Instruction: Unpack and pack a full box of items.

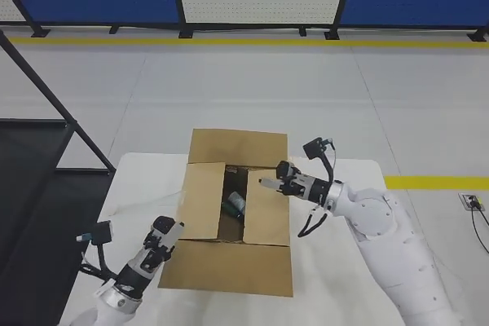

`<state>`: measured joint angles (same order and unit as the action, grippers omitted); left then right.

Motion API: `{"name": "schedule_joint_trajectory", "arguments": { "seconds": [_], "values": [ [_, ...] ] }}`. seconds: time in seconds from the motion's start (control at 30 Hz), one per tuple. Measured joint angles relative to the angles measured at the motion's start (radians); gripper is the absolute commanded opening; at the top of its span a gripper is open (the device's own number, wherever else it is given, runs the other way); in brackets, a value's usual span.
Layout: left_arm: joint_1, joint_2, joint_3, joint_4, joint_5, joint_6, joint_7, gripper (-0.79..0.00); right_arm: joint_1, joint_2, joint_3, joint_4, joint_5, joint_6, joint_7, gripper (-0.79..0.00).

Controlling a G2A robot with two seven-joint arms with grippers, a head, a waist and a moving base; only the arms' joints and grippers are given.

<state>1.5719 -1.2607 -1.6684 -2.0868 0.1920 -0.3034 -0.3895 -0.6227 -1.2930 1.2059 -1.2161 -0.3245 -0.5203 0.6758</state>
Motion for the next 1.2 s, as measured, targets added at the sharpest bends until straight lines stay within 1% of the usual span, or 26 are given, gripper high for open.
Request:
{"name": "schedule_joint_trajectory", "arguments": {
  "seconds": [0.07,0.17,0.3,0.37,0.4,0.47,0.5,0.8,0.9,0.97,1.07,1.2],
  "values": [
    [0.026,0.006,-0.047,0.006,-0.043,-0.036,-0.043,0.0,0.011,0.002,0.016,0.035,0.013,-0.005,-0.023,0.0],
    [0.066,0.017,-0.124,0.027,-0.152,-0.105,-0.143,0.0,0.039,0.004,0.035,0.102,0.043,-0.009,-0.044,0.0],
    [0.11,0.032,-0.216,0.072,-0.336,-0.168,-0.306,0.0,0.1,-0.001,0.034,0.222,0.073,0.012,-0.062,0.0],
    [0.117,0.04,-0.247,0.103,-0.423,-0.174,-0.386,0.0,0.129,-0.005,0.024,0.28,0.095,0.019,-0.055,0.0],
    [0.118,0.046,-0.266,0.126,-0.468,-0.168,-0.445,0.0,0.14,-0.007,0.018,0.305,0.104,0.018,-0.044,0.0],
    [0.117,0.053,-0.293,0.154,-0.499,-0.159,-0.525,0.0,0.142,-0.007,0.017,0.307,0.105,0.017,-0.042,0.0],
    [0.117,0.055,-0.299,0.159,-0.499,-0.157,-0.548,0.0,0.141,-0.007,0.018,0.304,0.105,0.017,-0.043,0.0],
    [0.117,0.055,-0.295,0.157,-0.495,-0.157,-0.537,0.0,0.14,-0.007,0.018,0.303,0.104,0.017,-0.044,0.0],
    [0.107,0.057,-0.277,0.147,-0.51,-0.127,-0.548,0.0,0.128,-0.011,0.011,0.295,0.115,0.039,-0.067,0.0],
    [0.095,0.06,-0.271,0.15,-0.48,-0.103,-0.537,0.0,0.135,-0.017,-0.001,0.309,0.131,0.063,-0.088,0.0],
    [0.082,0.066,-0.255,0.163,-0.438,-0.074,-0.555,0.0,0.18,-0.033,-0.031,0.383,0.142,0.097,-0.122,0.0],
    [0.077,0.076,-0.239,0.184,-0.429,-0.055,-0.637,0.0,0.256,-0.061,-0.074,0.524,0.184,0.065,-0.147,0.0]
  ]
}}
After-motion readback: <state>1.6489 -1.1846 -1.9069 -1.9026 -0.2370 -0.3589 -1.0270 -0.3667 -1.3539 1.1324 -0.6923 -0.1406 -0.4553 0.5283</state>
